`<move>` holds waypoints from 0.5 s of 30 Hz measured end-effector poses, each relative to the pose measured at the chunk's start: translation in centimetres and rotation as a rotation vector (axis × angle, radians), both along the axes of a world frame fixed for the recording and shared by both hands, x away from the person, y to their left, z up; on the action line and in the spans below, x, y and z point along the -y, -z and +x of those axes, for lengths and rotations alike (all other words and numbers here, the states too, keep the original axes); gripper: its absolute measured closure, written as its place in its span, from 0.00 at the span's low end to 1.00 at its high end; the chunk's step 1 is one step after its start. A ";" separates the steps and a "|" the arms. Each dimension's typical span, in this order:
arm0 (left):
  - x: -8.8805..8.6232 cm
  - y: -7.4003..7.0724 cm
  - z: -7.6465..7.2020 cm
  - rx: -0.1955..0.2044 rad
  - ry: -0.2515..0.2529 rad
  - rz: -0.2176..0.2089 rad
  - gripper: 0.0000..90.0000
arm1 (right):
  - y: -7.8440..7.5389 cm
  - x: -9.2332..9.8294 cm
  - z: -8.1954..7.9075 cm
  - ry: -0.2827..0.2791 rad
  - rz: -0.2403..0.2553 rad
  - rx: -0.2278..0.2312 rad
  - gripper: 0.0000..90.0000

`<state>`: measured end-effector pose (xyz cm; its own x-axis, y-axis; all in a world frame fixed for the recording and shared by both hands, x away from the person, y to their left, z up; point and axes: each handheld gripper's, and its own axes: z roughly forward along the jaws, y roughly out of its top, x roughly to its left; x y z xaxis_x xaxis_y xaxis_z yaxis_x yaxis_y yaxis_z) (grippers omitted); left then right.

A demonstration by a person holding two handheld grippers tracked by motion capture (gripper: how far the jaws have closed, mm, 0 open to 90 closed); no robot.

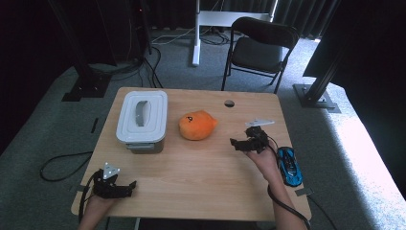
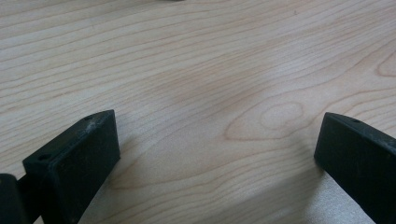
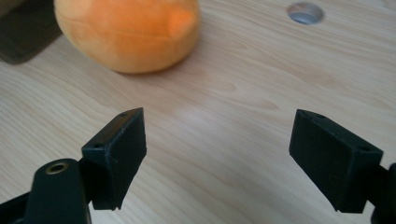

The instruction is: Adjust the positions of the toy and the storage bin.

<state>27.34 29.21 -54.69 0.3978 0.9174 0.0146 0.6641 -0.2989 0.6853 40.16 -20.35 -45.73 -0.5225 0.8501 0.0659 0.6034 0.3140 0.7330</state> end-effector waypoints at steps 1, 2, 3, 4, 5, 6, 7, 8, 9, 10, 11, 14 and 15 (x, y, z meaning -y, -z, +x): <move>0.0 0.0 0.0 0.000 0.000 0.000 0.01 | 0.0 -0.6 0.3 -0.008 0.002 0.002 0.20; 0.0 0.0 0.0 0.000 0.000 0.000 0.01 | 0.0 -1.1 0.6 -0.015 0.006 0.003 0.22; 0.0 0.0 0.0 0.000 -0.001 0.000 0.01 | 0.0 -1.6 0.9 -0.023 0.008 0.006 0.23; 0.0 0.0 0.0 0.000 -0.001 0.000 0.01 | 0.0 -2.1 1.1 -0.030 0.010 0.005 0.23; 0.0 0.0 0.0 0.000 -0.001 0.000 0.01 | 0.1 -2.6 1.4 -0.035 0.010 0.003 0.23; 0.0 0.0 0.0 0.000 -0.001 0.000 0.01 | 0.1 -3.1 1.7 -0.047 0.010 0.003 0.23; 0.0 0.0 0.0 0.000 -0.001 0.000 0.01 | 0.1 -3.5 2.0 -0.058 0.007 0.004 0.23; 0.0 0.0 0.0 0.000 -0.001 -0.001 0.01 | 0.1 -3.9 2.4 -0.056 0.002 0.003 0.23; 0.0 0.0 0.0 0.000 -0.001 0.000 0.01 | 0.0 -4.1 2.8 -0.059 0.007 -0.002 0.23; 0.0 0.0 0.0 0.000 -0.001 0.000 0.01 | 0.0 -4.3 3.2 -0.061 0.007 -0.003 0.23; 0.0 0.0 0.0 0.000 -0.001 0.000 0.01 | 0.0 -4.5 3.6 -0.056 0.002 -0.004 0.24; 0.0 0.0 0.0 0.000 -0.001 0.000 0.01 | 0.1 -5.1 4.6 -0.051 -0.015 -0.014 0.24; 0.0 0.0 0.0 0.000 -0.001 -0.001 0.01 | 0.1 -5.3 4.9 -0.052 -0.021 -0.016 0.24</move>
